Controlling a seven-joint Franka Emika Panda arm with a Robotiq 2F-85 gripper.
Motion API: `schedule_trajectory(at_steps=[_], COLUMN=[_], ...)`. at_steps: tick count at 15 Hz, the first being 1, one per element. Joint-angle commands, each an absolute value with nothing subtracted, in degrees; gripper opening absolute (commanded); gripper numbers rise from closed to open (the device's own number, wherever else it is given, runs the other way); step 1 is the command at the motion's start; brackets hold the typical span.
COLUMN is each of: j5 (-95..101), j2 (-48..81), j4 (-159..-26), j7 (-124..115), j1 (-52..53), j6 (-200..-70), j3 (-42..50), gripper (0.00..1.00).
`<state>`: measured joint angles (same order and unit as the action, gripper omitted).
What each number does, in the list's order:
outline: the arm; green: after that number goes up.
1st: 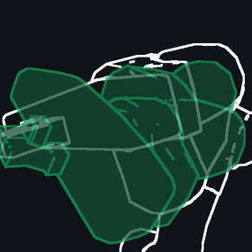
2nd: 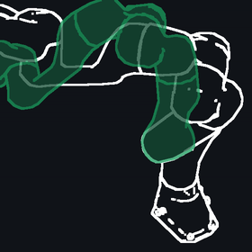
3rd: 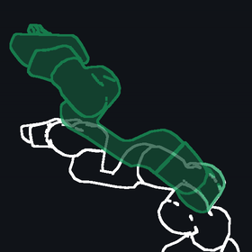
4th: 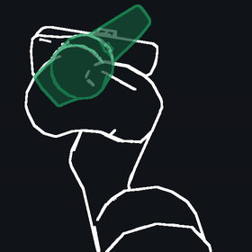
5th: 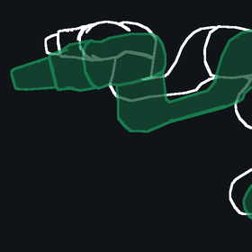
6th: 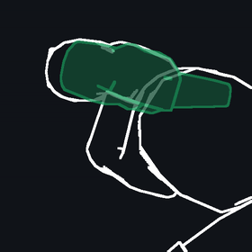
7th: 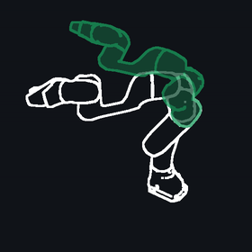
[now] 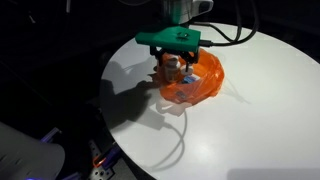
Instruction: Remove the white bottle from the plastic bag and put it on the table
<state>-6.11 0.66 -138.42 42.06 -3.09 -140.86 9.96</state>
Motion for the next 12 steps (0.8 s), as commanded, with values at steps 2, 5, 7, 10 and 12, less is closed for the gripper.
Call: schedule_trajectory(at_steps=[2,5,7,10,12], j5=[-6.84,-6.80,-6.87,-6.91,-6.56], j2=[3.01,3.95,4.53,5.44,6.03], j4=[-135.19,-134.00,-133.35,-132.27,-131.41], j7=[43.87,43.77,43.75,43.64,43.08], j1=[-4.49,-4.52,-4.56,-4.73,-4.85], j6=[-141.04,-141.12,-141.24,-141.41,-141.54], j3=[7.90,7.10,6.60,5.93,5.60], gripper=[1.00,1.00,1.00,1.00,1.00])
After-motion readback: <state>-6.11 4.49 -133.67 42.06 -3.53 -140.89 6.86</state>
